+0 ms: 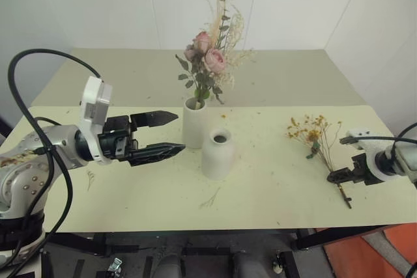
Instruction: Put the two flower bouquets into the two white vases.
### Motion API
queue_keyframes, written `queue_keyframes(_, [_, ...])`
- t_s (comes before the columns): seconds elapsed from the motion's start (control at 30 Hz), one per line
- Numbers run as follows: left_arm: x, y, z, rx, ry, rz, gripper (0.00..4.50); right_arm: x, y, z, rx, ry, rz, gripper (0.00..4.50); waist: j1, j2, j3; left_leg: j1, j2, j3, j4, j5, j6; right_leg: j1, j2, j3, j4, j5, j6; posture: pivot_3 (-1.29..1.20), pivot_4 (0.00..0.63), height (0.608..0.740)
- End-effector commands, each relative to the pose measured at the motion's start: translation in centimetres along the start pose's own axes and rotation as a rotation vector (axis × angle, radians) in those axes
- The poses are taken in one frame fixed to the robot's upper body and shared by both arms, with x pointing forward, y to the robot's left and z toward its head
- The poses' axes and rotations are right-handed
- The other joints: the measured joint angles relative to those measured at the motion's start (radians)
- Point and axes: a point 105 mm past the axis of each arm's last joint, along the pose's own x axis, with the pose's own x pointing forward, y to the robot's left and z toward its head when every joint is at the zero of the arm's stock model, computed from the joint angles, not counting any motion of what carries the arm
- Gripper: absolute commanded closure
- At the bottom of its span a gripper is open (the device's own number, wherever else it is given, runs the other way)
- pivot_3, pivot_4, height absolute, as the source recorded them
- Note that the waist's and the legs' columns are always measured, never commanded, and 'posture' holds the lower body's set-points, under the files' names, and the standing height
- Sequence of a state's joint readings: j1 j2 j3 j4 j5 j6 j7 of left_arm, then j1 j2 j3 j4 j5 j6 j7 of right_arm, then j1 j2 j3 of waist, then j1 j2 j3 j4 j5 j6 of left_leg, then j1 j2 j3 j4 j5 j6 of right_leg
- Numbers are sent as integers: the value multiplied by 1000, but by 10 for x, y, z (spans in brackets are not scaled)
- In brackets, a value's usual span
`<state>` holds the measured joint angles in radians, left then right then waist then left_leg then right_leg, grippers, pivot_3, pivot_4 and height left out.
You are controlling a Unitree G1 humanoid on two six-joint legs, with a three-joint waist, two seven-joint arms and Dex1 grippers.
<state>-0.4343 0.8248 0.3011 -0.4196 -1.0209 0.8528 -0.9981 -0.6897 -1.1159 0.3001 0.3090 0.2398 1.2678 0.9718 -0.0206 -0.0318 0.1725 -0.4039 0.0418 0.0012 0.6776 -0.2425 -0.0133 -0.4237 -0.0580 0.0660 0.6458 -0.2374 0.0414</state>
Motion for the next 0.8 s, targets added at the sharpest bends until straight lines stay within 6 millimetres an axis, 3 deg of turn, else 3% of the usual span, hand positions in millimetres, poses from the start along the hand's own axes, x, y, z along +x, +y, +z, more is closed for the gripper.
queue_keyframes(0.03, [1, -4, 5, 47, 1, -10, 36, -3, 5, 5, 1, -13, 31, 0, 0, 0, 0, 0, 0, 0, 0, 0, 0, 0, 0, 0, 0, 0, 0, 0, 150, 740])
queue_keyframes(0.13, [0, -5, 5, 46, 1, -8, 0, -2, 8, 6, -1, -12, 44, 876, 0, 0, 0, 0, 0, 0, 0, 0, 0, 0, 0, 0, 0, 0, 0, 0, 150, 740])
queue_keyframes(0.47, [0, -4, 5, 42, 2, -2, 0, -3, 10, 13, 0, -48, 48, 4475, 0, 0, 0, 0, 0, 0, 0, 0, 0, 0, 0, 0, 0, 0, 0, 0, 150, 740])
queue_keyframes(0.67, [0, -2, 6, 46, 2, -5, 0, -18, 14, 35, 27, -172, 41, 4475, -1, 0, 0, 0, 0, 0, 0, 0, 0, 0, 0, 0, 0, 0, 0, 0, 150, 740])
queue_keyframes(0.8, [0, -2, 9, 57, 1, -7, 0, -64, 23, 74, 0, -501, 114, 4475, 1, 0, 0, 0, 0, 0, 0, 0, 0, 0, 0, 0, 0, 0, 0, 0, 150, 740])
